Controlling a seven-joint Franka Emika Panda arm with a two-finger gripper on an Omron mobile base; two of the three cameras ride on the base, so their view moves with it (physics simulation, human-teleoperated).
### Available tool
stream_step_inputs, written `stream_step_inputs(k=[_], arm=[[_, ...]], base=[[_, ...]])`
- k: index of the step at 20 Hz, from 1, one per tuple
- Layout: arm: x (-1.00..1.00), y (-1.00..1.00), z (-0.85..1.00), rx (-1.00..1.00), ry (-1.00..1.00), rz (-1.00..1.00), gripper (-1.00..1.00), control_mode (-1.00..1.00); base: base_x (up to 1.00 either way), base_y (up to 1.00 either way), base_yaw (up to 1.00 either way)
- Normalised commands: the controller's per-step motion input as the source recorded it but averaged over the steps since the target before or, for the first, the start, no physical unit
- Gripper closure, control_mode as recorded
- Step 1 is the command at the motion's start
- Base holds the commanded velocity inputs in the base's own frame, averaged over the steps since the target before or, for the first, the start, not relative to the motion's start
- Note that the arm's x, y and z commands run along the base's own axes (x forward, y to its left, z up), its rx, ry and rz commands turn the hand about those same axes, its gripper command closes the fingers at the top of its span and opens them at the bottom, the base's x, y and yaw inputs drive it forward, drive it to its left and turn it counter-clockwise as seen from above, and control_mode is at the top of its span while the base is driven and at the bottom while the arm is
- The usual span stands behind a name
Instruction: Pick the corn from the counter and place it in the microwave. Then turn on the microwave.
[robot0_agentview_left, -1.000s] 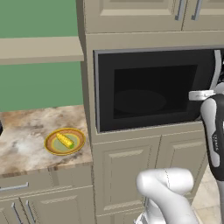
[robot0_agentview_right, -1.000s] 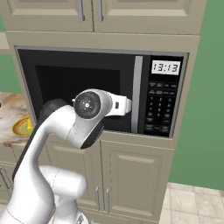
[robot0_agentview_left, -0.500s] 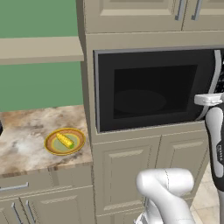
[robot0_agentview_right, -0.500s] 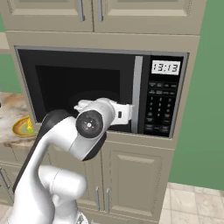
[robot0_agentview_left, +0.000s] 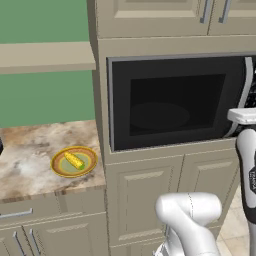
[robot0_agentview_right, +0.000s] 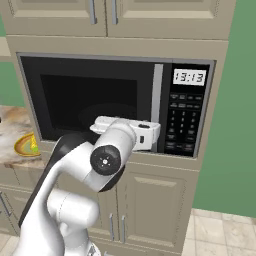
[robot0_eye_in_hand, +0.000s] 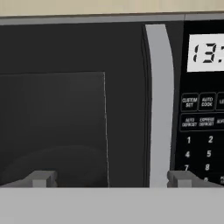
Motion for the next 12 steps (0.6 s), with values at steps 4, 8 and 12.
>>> stream_step_inputs(k=[4,8,12], arm=[[0.00,-0.17,0.00,0.00,-0.13,-0.03,-1.00,-1.00],[0.00,-0.15,0.00,0.00,-0.12,-0.02,-1.00,-1.00],[0.00,-0.13,0.00,0.00,-0.10,-0.01,-1.00,-1.00]], base=[[0.00,0.00,0.00],[0.00,0.00,0.00],[0.00,0.00,0.00]])
